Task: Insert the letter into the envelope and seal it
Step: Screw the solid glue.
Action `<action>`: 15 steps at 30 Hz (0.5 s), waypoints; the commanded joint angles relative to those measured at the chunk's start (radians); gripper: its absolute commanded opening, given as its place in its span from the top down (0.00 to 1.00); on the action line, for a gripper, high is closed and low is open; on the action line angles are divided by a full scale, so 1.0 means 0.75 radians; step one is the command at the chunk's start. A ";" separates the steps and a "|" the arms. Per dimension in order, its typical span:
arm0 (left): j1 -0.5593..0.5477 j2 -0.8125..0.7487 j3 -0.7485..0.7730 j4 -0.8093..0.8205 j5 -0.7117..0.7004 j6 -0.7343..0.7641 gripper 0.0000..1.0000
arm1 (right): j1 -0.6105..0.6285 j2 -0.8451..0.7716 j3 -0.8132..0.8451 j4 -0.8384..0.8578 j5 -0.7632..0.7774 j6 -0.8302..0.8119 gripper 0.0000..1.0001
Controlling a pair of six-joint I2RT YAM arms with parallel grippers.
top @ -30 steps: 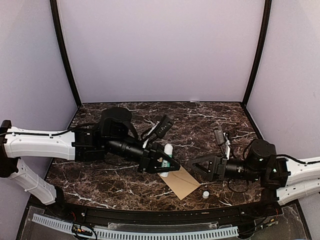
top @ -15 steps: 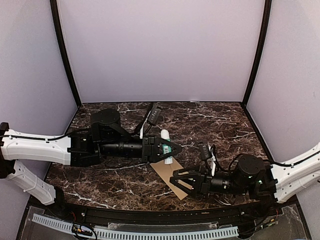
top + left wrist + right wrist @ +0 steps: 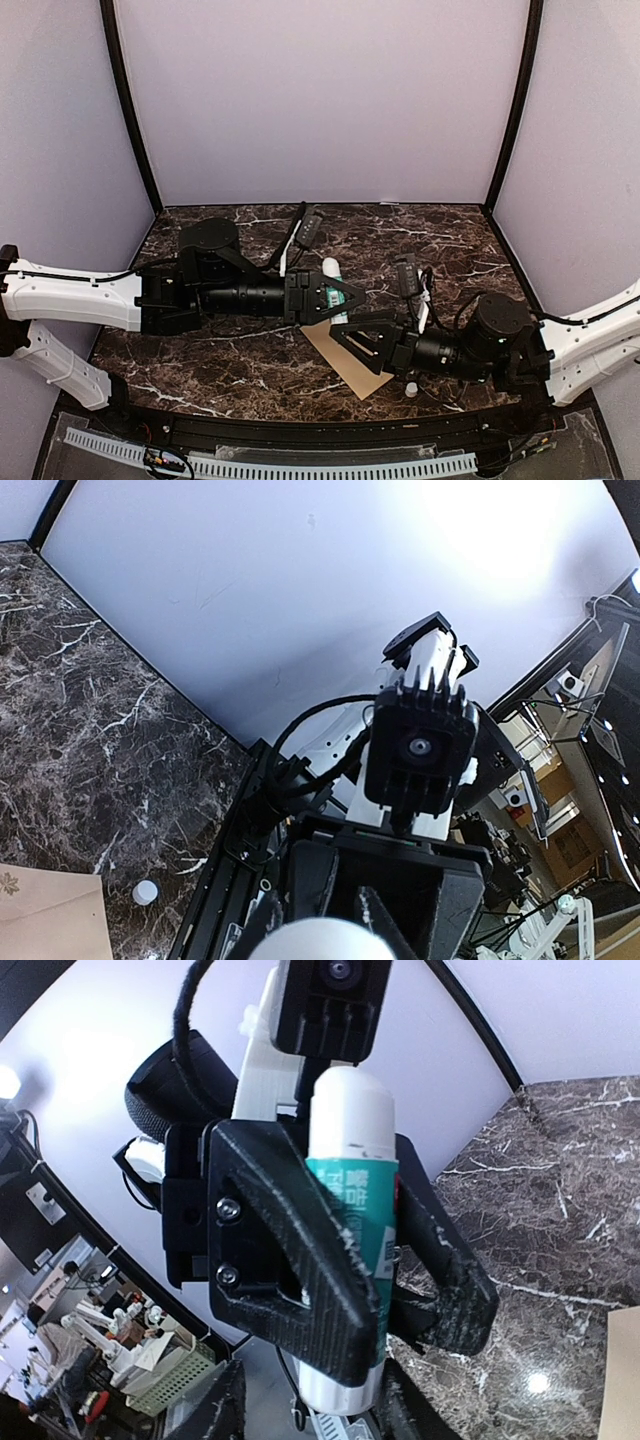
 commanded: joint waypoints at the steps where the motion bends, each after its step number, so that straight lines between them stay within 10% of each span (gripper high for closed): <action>1: -0.017 -0.018 -0.014 0.053 0.022 -0.009 0.99 | 0.011 0.017 0.046 0.011 0.053 -0.003 0.62; 15: -0.063 -0.028 -0.016 -0.002 0.011 -0.011 0.99 | 0.008 0.036 0.077 -0.046 0.111 0.009 0.75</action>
